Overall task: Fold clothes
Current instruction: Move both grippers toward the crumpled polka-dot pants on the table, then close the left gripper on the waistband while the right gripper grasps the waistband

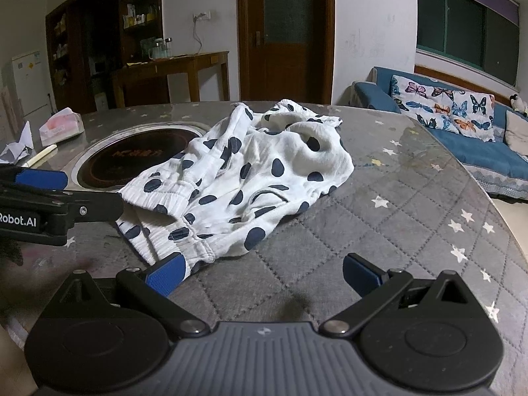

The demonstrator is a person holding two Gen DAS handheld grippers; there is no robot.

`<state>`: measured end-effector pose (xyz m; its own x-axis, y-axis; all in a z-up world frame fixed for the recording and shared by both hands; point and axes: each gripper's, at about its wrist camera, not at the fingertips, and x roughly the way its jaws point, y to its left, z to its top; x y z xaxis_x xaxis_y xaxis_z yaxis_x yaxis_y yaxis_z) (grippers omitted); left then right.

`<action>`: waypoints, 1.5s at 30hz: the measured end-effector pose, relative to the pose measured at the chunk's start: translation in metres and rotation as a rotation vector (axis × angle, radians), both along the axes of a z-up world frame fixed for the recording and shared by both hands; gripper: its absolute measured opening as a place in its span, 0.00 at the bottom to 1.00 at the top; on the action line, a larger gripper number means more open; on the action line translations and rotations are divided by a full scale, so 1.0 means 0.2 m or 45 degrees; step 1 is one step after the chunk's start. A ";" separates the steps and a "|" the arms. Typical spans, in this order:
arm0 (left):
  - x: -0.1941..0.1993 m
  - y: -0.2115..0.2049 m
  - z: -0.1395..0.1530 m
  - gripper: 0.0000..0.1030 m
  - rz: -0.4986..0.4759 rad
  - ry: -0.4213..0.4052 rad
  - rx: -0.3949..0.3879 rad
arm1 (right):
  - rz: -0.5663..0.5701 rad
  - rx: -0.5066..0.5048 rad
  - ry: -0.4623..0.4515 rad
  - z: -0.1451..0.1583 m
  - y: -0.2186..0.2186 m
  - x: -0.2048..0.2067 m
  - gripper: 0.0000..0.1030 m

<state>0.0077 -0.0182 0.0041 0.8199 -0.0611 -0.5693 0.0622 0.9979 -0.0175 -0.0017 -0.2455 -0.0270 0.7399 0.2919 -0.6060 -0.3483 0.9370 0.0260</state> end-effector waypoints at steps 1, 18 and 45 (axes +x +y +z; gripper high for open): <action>0.01 0.00 0.00 1.00 -0.004 0.000 0.002 | 0.000 0.000 0.002 0.00 0.00 0.00 1.00; 0.12 -0.06 0.00 0.99 -0.085 -0.001 0.033 | 0.000 0.010 0.028 -0.01 -0.02 0.08 0.94; 0.45 -0.08 -0.12 0.42 -0.197 0.139 0.037 | 0.082 0.141 0.137 -0.06 0.01 0.20 0.57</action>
